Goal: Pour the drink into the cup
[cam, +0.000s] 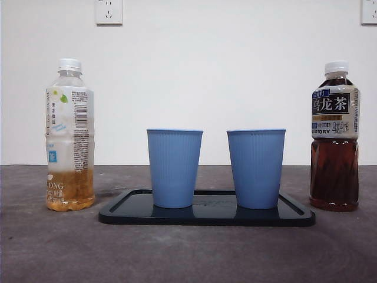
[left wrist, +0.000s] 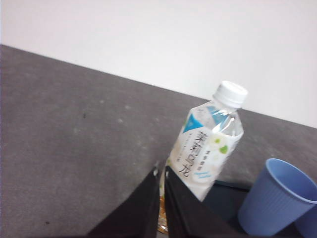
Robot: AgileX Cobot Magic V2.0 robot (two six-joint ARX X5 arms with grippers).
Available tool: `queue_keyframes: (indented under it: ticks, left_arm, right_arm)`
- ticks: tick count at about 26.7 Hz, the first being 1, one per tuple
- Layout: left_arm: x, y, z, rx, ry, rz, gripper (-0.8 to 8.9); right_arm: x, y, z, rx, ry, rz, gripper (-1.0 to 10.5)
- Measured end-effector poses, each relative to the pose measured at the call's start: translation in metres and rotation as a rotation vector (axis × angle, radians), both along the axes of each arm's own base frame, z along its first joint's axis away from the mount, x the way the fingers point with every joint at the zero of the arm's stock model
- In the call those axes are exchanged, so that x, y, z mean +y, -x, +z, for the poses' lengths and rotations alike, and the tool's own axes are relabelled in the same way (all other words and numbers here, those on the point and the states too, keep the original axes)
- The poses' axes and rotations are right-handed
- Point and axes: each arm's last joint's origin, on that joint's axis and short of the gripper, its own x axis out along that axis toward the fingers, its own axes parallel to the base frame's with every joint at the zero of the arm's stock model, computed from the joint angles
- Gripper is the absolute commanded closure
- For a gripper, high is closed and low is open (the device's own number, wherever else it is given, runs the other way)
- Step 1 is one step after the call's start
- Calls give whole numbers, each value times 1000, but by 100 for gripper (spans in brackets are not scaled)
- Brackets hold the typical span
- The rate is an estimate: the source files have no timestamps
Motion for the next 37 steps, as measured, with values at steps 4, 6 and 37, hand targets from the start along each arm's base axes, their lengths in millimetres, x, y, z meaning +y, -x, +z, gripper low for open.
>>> queue_keyframes:
  ticks: [4, 6, 37]
  left_arm:
    - [-3, -3, 26, 18, 6, -79, 799]
    - [-4, -6, 37, 48, 3, -122, 799]
    - [-37, -48, 60, 208, -179, -746, 305]
  right_arm:
    - [3, -2, 24, 6, -8, 84, 935]
    - [4, -5, 31, 15, -9, 120, 935]
    - [15, -28, 49, 152, 168, 513, 436]
